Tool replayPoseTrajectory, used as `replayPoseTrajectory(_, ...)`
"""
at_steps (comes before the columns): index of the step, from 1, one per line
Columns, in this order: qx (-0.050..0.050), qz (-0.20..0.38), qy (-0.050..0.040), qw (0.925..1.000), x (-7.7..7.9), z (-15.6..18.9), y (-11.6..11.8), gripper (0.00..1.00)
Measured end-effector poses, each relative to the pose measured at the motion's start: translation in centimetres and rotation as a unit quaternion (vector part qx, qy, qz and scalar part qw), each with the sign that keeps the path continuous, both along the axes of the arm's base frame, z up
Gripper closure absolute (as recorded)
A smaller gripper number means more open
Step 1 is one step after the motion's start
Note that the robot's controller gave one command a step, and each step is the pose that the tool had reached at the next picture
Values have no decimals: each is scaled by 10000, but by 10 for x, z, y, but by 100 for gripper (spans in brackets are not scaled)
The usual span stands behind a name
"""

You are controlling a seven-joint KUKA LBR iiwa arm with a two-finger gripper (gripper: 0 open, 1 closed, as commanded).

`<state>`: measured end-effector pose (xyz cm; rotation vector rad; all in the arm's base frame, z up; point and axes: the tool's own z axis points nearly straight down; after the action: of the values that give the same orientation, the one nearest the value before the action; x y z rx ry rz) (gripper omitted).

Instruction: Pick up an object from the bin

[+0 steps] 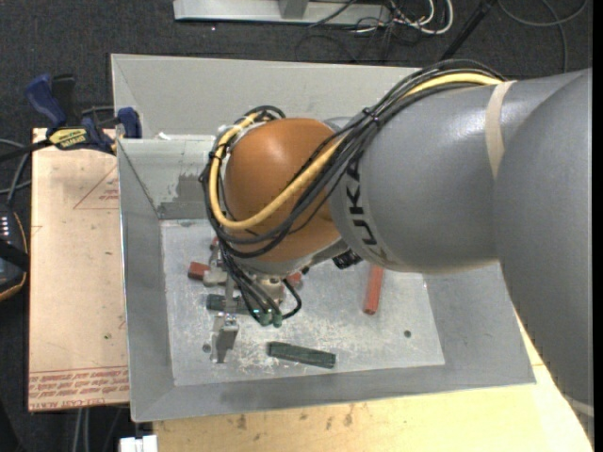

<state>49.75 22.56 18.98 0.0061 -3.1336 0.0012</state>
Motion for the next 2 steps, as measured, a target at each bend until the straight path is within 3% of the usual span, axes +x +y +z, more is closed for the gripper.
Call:
replayPoseTrajectory(1,8,-17,-37,10000,2,4,-1,0)
replayPoseTrajectory(2,7,311,-36,9995,-6,-108,-89,100)
